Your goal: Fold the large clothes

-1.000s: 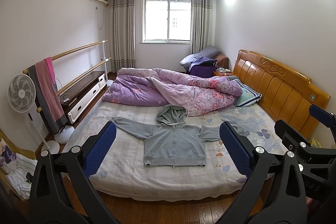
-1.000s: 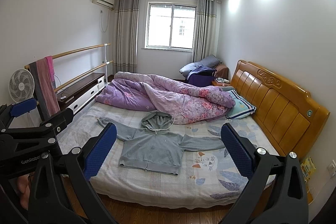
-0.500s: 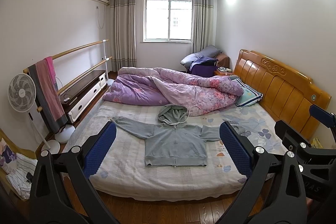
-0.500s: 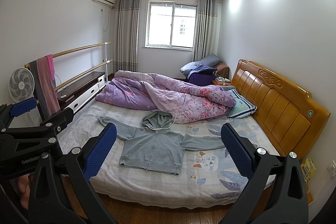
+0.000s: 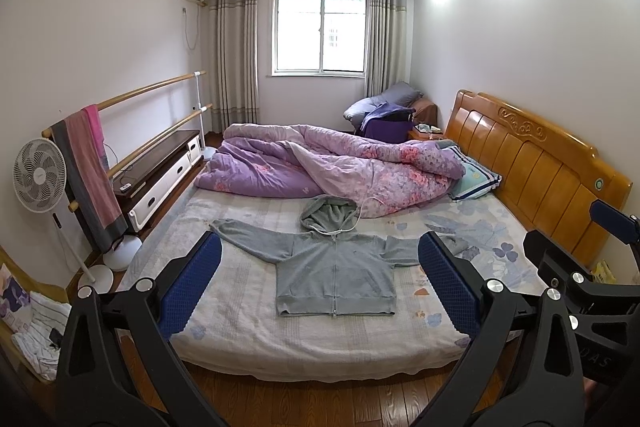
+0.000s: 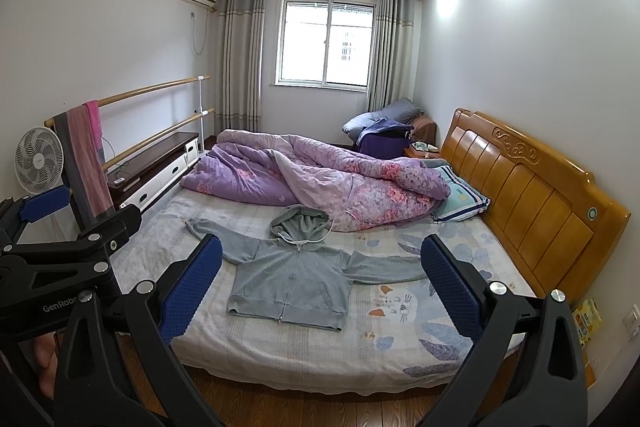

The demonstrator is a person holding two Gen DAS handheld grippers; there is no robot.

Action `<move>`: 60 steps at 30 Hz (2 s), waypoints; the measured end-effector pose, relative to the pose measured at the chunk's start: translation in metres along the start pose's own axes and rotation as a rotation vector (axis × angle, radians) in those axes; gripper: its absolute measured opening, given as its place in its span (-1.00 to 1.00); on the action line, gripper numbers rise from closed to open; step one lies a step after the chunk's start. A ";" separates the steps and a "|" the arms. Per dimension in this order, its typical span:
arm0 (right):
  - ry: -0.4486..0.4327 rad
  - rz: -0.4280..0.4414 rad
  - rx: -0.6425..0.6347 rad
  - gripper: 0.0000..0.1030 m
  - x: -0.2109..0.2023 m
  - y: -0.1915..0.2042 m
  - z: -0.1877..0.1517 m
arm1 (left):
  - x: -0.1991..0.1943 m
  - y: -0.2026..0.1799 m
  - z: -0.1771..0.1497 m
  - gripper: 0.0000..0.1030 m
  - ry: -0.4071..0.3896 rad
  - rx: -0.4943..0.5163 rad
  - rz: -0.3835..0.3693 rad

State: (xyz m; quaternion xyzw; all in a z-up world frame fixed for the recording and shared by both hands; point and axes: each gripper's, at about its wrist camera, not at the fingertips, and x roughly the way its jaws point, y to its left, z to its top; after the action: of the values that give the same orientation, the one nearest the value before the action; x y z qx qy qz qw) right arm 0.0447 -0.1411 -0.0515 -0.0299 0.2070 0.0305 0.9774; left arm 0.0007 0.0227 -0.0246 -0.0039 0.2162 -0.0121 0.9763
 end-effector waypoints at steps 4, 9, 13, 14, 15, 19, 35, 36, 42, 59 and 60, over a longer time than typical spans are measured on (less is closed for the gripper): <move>0.019 0.001 0.003 0.86 0.006 0.002 0.000 | 0.016 0.010 -0.009 0.91 0.019 -0.003 -0.005; 0.036 -0.001 0.004 0.86 0.017 0.006 -0.001 | 0.029 0.018 -0.012 0.91 0.041 -0.005 -0.009; 0.068 0.006 0.019 0.86 0.029 0.006 -0.005 | 0.045 0.021 -0.010 0.91 0.071 -0.003 -0.011; 0.074 0.006 0.022 0.86 0.031 0.008 -0.005 | 0.050 0.022 -0.010 0.91 0.076 -0.002 -0.011; 0.080 0.005 0.023 0.86 0.034 0.010 -0.005 | 0.054 0.024 -0.010 0.91 0.081 -0.001 -0.010; 0.101 0.000 0.025 0.86 0.047 0.017 -0.006 | 0.070 0.028 -0.009 0.91 0.106 0.001 -0.012; 0.229 0.021 0.040 0.86 0.143 0.018 -0.014 | 0.183 0.023 -0.010 0.91 0.249 0.018 0.022; 0.235 0.029 0.041 0.86 0.153 0.017 -0.014 | 0.192 0.023 -0.010 0.91 0.255 0.018 0.030; 0.254 0.106 0.012 0.86 0.228 0.000 -0.016 | 0.268 0.007 -0.005 0.91 0.298 0.009 0.101; 0.413 0.288 -0.094 0.86 0.415 0.004 -0.031 | 0.446 0.020 -0.031 0.91 0.489 -0.046 0.263; 0.426 0.292 -0.094 0.86 0.421 0.006 -0.033 | 0.453 0.023 -0.034 0.91 0.501 -0.043 0.267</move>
State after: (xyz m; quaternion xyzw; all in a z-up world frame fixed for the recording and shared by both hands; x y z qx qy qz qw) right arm 0.4153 -0.1171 -0.2528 -0.0509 0.4085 0.1737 0.8946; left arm 0.3971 0.0341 -0.2468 0.0072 0.4496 0.1205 0.8850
